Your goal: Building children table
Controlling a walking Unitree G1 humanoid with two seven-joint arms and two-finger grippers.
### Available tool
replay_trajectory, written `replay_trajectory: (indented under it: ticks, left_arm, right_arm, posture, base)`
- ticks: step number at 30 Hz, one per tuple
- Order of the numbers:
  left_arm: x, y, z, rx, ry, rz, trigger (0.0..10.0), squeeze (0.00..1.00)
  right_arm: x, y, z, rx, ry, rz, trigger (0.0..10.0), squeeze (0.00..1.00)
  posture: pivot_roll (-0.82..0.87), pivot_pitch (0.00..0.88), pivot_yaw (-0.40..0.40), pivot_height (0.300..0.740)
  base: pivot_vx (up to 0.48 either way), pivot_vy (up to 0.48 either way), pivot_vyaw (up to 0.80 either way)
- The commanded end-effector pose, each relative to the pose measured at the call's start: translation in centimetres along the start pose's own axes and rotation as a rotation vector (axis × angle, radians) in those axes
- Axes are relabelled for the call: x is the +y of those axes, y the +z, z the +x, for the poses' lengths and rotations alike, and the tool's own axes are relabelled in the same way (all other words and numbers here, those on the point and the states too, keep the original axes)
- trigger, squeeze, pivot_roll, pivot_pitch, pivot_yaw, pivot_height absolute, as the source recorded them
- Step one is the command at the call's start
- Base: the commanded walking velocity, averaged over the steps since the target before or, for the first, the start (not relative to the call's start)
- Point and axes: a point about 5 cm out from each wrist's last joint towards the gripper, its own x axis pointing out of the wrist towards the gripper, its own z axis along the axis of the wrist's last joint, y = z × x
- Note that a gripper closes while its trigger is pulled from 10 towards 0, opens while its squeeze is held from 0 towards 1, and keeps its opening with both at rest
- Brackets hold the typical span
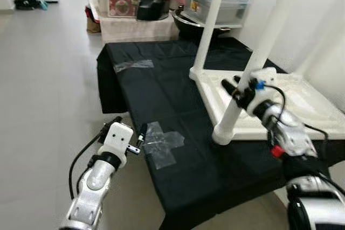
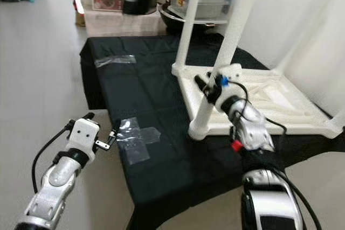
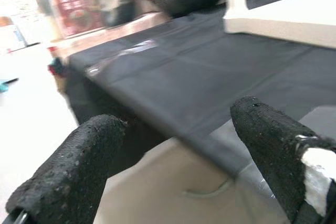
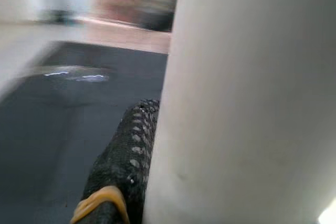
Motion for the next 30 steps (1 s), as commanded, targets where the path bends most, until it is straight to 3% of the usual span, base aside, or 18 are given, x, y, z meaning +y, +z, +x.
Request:
replay_trajectory:
  ticks: [1,3,6,11,12,13,15,16,17,20,21,23,25,26,27,28,29,30]
  left_arm:
    - [-0.4,-0.2,-0.1,0.007,-0.017,0.002,10.0,0.0]
    - [-0.7,0.0,0.1,0.003,-0.027,-0.001,10.0,0.0]
    - [-0.4,0.0,0.1,0.005,-0.021,-0.001,10.0,0.0]
    - [-0.3,0.0,0.1,0.007,-0.016,-0.002,10.0,0.0]
    - [-0.3,-0.1,0.1,0.008,-0.013,-0.004,10.0,0.0]
    - [-0.3,-0.1,0.2,0.007,-0.013,-0.006,10.0,0.0]
    - [-0.3,-0.1,0.2,0.007,-0.013,-0.006,10.0,0.0]
    - [-0.4,-0.1,0.1,0.007,-0.014,-0.007,10.0,0.0]
    - [-0.4,-0.1,0.1,0.008,-0.013,-0.008,10.0,0.0]
    - [-0.4,-0.1,0.1,0.008,-0.011,-0.008,10.0,0.0]
    - [-0.3,-0.2,0.2,0.008,-0.01,-0.008,10.0,0.0]
    - [-0.3,-0.2,0.2,0.007,-0.008,-0.008,10.0,0.0]
    - [-0.3,-0.2,0.2,0.007,-0.008,-0.008,10.0,0.0]
    - [-0.3,-0.1,0.2,0.006,-0.008,-0.007,10.0,0.0]
    - [-0.3,-0.1,0.2,0.006,-0.008,-0.007,10.0,0.0]
    - [-0.3,-0.1,0.2,0.005,-0.008,-0.006,10.0,0.0]
    - [-0.3,-0.1,0.2,0.004,-0.009,-0.004,10.0,0.0]
    - [-0.3,-0.1,0.2,0.004,-0.009,-0.004,10.0,0.0]
  right_arm:
    - [-3.7,-2.4,-1.3,0.129,-0.342,-0.154,0.0,0.0]
    - [-2.9,-3.5,-2.7,0.138,-0.519,-0.093,0.0,0.0]
    - [1.2,-3.4,-4.0,0.096,-0.462,-0.063,0.0,0.0]
    - [2.6,-3.4,-4.3,0.098,-0.415,-0.048,0.0,0.0]
    - [4.2,-3.7,-4.5,0.122,-0.343,-0.022,3.3,0.0]
    - [5.3,-3.9,-4.3,0.135,-0.293,-0.012,10.0,0.0]
    - [5.3,-3.9,-4.3,0.135,-0.293,-0.012,10.0,0.0]
    - [5.3,-3.2,-3.8,0.082,-0.241,0.025,10.0,0.29]
    - [4.7,-2.2,-3.1,0.022,-0.186,0.054,10.0,1.0]
    - [3.9,-1.1,-2.5,-0.028,-0.168,0.065,10.0,1.0]
    - [3.3,0.3,-2.1,-0.069,-0.126,0.1,10.0,0.0]
    - [3.1,1.6,-1.8,-0.11,-0.032,0.15,10.0,0.0]
    - [3.1,1.6,-1.8,-0.11,-0.032,0.15,10.0,0.0]
    - [3.2,2.8,-1.7,-0.169,0.094,0.152,10.0,0.0]
    - [3.2,2.8,-1.7,-0.169,0.094,0.152,10.0,0.0]
    - [3.6,3.5,-1.8,-0.192,0.244,0.137,10.0,0.0]
    - [4.7,3.2,-2.5,-0.19,0.45,0.089,8.3,0.0]
    - [4.7,3.2,-2.5,-0.19,0.45,0.089,8.3,0.0]
  posture:
    - [0.03,0.0,-0.137,0.74]
    - [0.04,0.0,-0.135,0.74]
    - [0.03,0.0,-0.133,0.74]
    - [0.03,0.0,-0.136,0.74]
    - [0.03,0.0,-0.135,0.74]
    - [0.03,0.0,-0.135,0.74]
    - [0.03,0.0,-0.135,0.74]
    - [0.03,0.0,-0.136,0.74]
    - [0.03,0.0,-0.14,0.74]
    - [0.03,0.0,-0.14,0.74]
    - [0.03,0.0,-0.142,0.74]
    - [0.03,0.0,-0.142,0.74]
    - [0.03,0.0,-0.142,0.74]
    - [0.03,0.0,-0.141,0.74]
    - [0.03,0.0,-0.141,0.74]
    - [0.03,0.0,-0.141,0.74]
    - [0.04,0.0,-0.145,0.74]
    - [0.04,0.0,-0.145,0.74]
  base:
    - [0.0,0.0,0.0]
    - [0.0,0.0,0.0]
    - [0.0,0.0,0.0]
    - [0.0,0.0,0.0]
    - [0.0,0.0,0.0]
    - [0.0,0.0,0.0]
    - [0.0,0.0,0.0]
    - [0.0,0.0,0.0]
    - [0.0,0.0,0.0]
    - [0.0,0.0,0.0]
    - [0.0,0.0,0.0]
    - [0.0,0.0,0.0]
    - [0.0,0.0,0.0]
    - [0.0,0.0,0.0]
    - [0.0,0.0,0.0]
    - [0.0,0.0,0.0]
    - [0.0,0.0,0.0]
    - [0.0,0.0,0.0]
